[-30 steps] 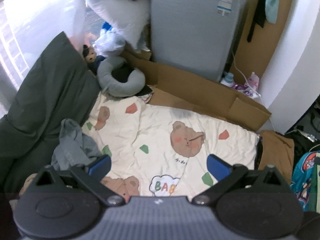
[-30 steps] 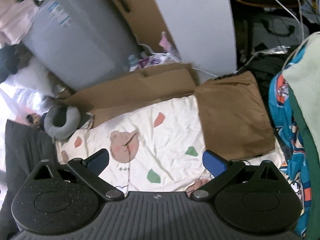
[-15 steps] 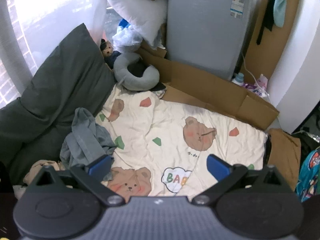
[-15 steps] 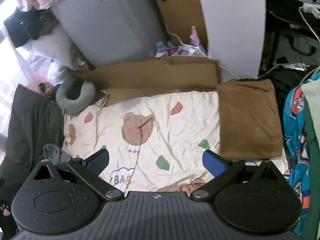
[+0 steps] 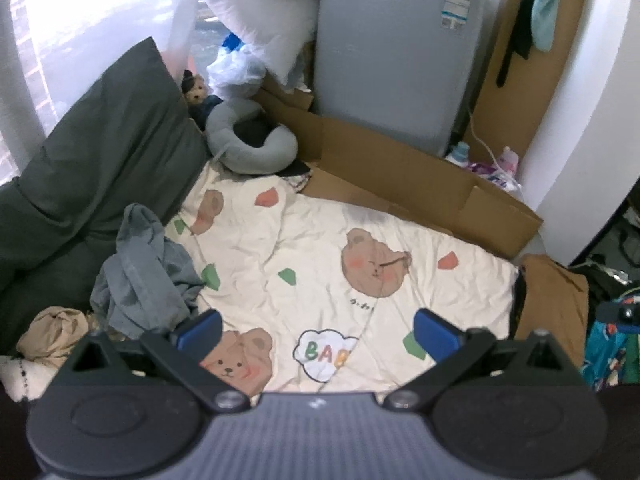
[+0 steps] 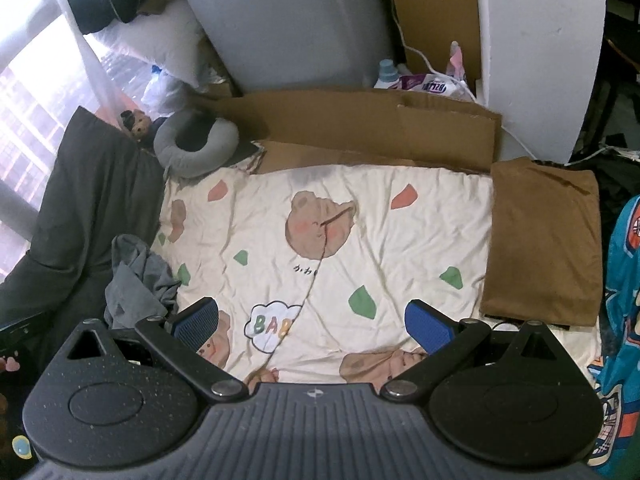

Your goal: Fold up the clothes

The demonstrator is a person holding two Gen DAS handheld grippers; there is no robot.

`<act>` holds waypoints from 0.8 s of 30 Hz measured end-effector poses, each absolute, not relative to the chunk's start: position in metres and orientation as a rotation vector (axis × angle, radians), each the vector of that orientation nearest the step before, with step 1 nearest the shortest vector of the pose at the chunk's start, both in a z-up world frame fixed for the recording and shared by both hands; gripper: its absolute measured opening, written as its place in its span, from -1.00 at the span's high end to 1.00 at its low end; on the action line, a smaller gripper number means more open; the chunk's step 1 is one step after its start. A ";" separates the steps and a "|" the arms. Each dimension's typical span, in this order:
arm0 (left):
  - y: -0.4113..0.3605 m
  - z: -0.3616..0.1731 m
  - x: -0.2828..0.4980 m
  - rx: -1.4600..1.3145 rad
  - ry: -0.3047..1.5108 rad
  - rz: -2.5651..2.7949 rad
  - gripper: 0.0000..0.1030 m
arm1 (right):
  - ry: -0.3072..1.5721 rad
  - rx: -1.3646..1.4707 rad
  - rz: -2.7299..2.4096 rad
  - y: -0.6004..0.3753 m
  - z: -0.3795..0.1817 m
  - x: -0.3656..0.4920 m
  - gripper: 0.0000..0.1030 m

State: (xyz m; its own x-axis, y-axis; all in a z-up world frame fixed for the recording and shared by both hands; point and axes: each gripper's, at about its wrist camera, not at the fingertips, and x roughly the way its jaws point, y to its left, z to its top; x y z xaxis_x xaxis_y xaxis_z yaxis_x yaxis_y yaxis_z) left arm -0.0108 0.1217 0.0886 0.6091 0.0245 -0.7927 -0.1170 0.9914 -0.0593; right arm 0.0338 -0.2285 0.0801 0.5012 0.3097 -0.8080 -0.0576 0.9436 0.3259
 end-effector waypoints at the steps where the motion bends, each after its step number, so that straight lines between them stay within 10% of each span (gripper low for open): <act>1: 0.120 0.086 -0.011 -0.111 0.912 0.085 -0.99 | 1.027 0.267 0.229 -0.226 0.080 0.032 -0.99; 24: 0.109 0.062 -0.007 -0.145 0.997 0.133 -0.99 | 1.111 0.091 0.255 -0.180 0.069 0.016 -0.99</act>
State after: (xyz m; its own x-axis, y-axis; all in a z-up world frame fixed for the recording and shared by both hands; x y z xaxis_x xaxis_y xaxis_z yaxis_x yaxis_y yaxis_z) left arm -0.0067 0.1092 0.0623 0.5359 0.0448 -0.8431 -0.1772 0.9823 -0.0604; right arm 0.0163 -0.1797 0.0686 0.4179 0.2483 -0.8739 -0.1573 0.9672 0.1996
